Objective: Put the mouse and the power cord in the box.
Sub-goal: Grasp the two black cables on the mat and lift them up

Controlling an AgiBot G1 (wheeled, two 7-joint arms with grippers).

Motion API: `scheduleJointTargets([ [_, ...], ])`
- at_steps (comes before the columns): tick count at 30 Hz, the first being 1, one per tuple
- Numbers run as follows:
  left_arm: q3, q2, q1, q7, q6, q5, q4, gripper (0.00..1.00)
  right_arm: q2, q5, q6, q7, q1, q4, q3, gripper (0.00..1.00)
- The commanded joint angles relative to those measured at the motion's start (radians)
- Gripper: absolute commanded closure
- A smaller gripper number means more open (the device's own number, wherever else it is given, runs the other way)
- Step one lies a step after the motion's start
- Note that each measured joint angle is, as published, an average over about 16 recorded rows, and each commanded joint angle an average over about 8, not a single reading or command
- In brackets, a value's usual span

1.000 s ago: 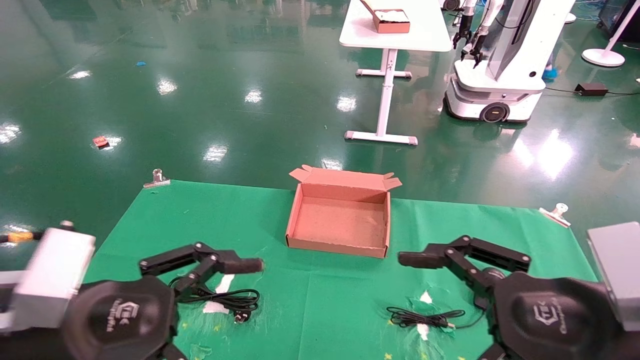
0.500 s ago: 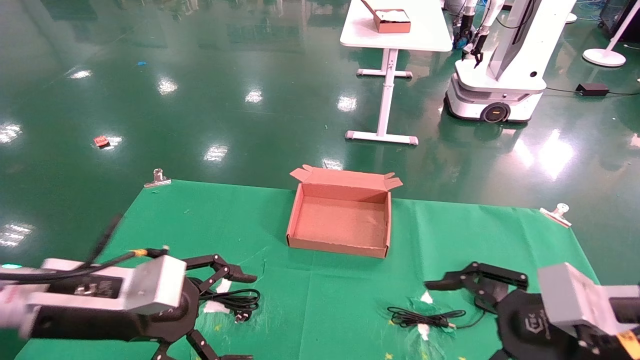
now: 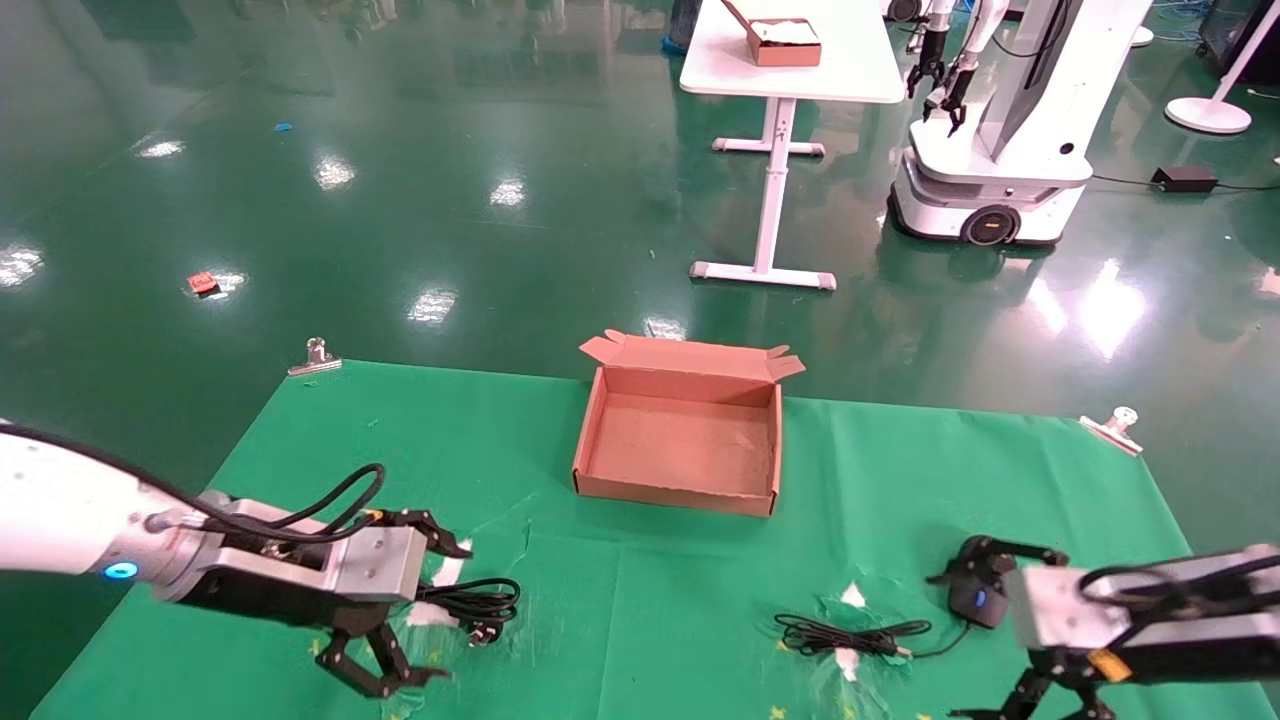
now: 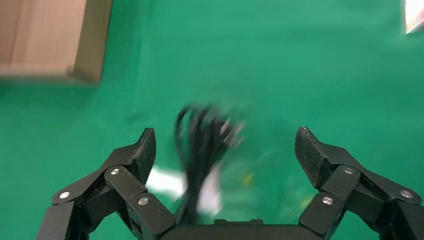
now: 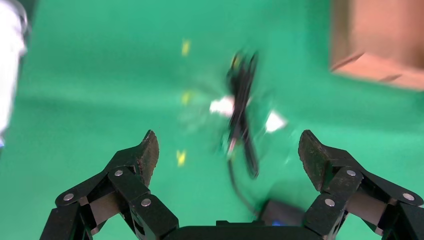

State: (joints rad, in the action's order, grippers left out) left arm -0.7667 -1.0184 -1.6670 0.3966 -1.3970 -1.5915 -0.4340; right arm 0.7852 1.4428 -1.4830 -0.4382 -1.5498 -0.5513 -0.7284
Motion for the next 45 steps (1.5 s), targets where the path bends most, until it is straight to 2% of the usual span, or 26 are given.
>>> scheduleJointTargets([
  [1,-0.019,-0.034,-0.023,0.048,0.048,-0.042,0.071,0.00,0.038,0.065,0.017,-0.051,-0.028,0.063,-0.031,0.00],
  [8,-0.041,-0.114,-0.045,0.135,0.220,-0.102,0.212,0.00,0.165,0.152,0.107,-0.192,-0.089,0.250,-0.075,0.00],
  [17,-0.049,-0.156,-0.053,0.220,0.252,-0.116,0.314,0.00,0.268,0.172,0.191,-0.306,-0.120,0.410,-0.085,0.00],
  [26,-0.053,-0.170,-0.058,0.275,0.274,-0.122,0.368,0.00,0.314,0.174,0.250,-0.367,-0.123,0.491,-0.085,0.00],
  [41,-0.051,-0.186,-0.045,0.312,0.291,-0.118,0.412,0.00,0.332,0.161,0.264,-0.397,-0.116,0.541,-0.076,0.00],
  [42,-0.049,-0.186,-0.044,0.313,0.294,-0.116,0.414,0.03,0.332,0.160,0.265,-0.398,-0.115,0.542,-0.075,0.00],
  [43,-0.047,-0.186,-0.043,0.313,0.297,-0.113,0.415,0.10,0.332,0.160,0.265,-0.399,-0.115,0.543,-0.075,0.06],
  [45,-0.043,-0.187,-0.040,0.314,0.302,-0.107,0.418,0.33,0.333,0.159,0.266,-0.401,-0.114,0.544,-0.075,0.29],
])
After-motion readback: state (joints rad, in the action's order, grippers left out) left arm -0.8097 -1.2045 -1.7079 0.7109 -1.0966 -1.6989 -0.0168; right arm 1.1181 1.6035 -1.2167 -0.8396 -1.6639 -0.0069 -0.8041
